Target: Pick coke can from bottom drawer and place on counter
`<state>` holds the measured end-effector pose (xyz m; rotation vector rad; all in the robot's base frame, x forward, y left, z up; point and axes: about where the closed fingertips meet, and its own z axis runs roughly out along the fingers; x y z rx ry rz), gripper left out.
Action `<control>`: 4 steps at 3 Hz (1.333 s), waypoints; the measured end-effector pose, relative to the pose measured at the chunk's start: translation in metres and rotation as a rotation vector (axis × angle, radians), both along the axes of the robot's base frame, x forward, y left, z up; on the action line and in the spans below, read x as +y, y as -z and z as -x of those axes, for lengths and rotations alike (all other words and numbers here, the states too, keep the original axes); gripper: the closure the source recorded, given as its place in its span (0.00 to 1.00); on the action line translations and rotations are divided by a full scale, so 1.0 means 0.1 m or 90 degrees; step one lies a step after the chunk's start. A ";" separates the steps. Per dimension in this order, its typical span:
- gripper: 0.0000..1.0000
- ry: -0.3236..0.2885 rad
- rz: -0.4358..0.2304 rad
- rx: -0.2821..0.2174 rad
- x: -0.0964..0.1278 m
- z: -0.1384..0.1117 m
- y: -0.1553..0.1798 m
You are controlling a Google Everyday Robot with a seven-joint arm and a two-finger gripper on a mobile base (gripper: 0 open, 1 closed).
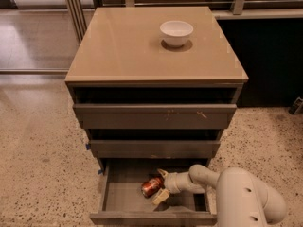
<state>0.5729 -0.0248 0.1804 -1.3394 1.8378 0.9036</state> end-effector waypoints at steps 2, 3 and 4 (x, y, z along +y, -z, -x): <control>0.00 -0.013 0.016 -0.005 0.12 -0.14 0.26; 0.00 -0.014 0.024 0.007 0.16 -0.15 0.40; 0.18 -0.014 0.025 0.007 0.16 -0.15 0.41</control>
Offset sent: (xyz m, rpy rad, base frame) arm 0.0228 0.0119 -0.0410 -0.0402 -0.0078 0.0139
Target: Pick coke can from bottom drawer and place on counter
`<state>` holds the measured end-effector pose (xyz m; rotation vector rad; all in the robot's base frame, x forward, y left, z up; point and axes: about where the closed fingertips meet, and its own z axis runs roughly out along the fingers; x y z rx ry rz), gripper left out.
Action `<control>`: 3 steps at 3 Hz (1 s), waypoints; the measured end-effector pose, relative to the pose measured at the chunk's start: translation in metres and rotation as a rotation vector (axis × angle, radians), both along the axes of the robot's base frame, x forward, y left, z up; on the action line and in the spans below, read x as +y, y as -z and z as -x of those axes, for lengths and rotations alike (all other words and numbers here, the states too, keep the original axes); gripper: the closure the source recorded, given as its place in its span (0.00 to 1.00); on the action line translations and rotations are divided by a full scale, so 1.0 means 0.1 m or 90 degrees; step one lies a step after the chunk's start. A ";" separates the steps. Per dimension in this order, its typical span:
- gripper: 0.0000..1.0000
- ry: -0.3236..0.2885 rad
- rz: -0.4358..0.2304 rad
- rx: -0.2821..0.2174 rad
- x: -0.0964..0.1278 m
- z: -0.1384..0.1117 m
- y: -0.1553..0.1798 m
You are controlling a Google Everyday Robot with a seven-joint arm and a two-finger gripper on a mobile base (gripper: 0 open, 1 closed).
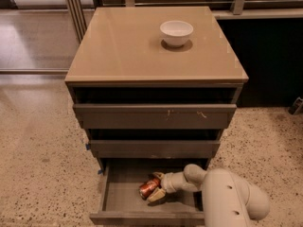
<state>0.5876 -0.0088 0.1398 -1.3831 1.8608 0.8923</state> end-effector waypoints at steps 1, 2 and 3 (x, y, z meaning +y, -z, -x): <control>0.42 0.000 0.000 0.000 0.00 0.00 0.00; 0.65 0.000 0.000 0.000 0.00 0.00 0.00; 0.88 0.000 0.000 0.000 0.00 0.00 0.00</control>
Offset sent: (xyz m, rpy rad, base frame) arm 0.0000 0.0000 0.0000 0.0000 0.0000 0.0000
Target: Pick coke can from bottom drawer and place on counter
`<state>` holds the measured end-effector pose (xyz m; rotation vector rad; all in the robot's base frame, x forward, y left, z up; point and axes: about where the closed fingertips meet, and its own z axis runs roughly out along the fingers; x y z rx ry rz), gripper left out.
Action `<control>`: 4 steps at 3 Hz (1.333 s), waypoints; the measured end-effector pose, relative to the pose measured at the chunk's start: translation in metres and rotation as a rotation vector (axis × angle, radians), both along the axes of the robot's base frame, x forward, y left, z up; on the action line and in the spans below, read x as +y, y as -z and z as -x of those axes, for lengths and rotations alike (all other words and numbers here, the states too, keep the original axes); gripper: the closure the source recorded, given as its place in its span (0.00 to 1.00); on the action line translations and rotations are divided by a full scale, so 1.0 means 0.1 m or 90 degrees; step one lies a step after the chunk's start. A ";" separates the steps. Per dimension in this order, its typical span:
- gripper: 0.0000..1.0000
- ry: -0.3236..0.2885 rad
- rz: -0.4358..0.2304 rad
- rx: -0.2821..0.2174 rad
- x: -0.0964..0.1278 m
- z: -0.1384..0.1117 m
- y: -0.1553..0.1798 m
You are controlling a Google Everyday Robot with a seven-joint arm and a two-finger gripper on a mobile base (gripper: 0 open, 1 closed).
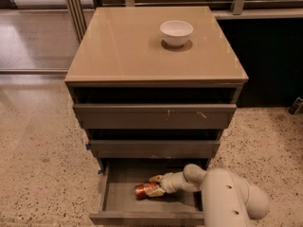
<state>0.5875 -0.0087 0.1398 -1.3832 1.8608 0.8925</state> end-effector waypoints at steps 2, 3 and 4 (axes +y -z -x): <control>1.00 0.000 -0.002 0.003 0.01 0.01 -0.01; 1.00 0.016 -0.002 -0.010 -0.01 0.08 -0.13; 1.00 0.072 0.005 -0.140 -0.23 -0.20 -0.96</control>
Offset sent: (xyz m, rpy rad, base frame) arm -0.0009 0.0018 0.0058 0.0130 0.0170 -0.0018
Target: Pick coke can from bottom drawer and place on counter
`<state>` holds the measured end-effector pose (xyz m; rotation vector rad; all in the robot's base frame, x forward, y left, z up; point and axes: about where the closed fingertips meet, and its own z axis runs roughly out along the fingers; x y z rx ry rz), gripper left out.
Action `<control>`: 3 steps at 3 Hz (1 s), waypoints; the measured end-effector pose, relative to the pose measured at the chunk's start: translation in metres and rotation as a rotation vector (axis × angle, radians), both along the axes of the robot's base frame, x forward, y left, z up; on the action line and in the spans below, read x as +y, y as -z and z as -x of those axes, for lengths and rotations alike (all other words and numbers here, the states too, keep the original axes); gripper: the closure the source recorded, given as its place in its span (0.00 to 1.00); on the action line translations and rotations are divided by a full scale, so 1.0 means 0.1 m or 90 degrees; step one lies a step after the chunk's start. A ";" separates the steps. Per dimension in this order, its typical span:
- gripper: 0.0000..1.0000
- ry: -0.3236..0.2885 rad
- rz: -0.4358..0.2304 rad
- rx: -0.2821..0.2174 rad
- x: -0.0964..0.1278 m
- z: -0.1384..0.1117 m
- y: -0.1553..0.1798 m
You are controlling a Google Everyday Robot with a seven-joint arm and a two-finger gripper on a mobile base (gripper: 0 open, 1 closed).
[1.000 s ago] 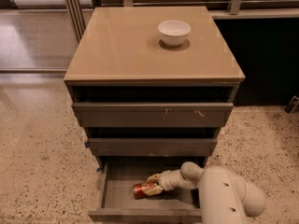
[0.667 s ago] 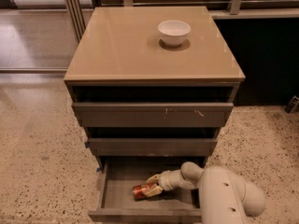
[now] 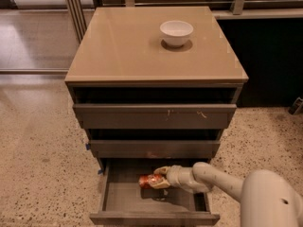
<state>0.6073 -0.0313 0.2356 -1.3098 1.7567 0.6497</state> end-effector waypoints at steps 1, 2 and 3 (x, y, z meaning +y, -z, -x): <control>1.00 0.071 0.014 -0.142 -0.27 -0.24 -1.13; 1.00 0.167 0.030 -0.202 -0.63 -0.11 -1.93; 1.00 0.200 0.052 -0.194 -0.77 0.14 -1.85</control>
Offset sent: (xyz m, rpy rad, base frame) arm -0.1756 -0.0234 0.1707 -0.2327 -0.2118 -0.4132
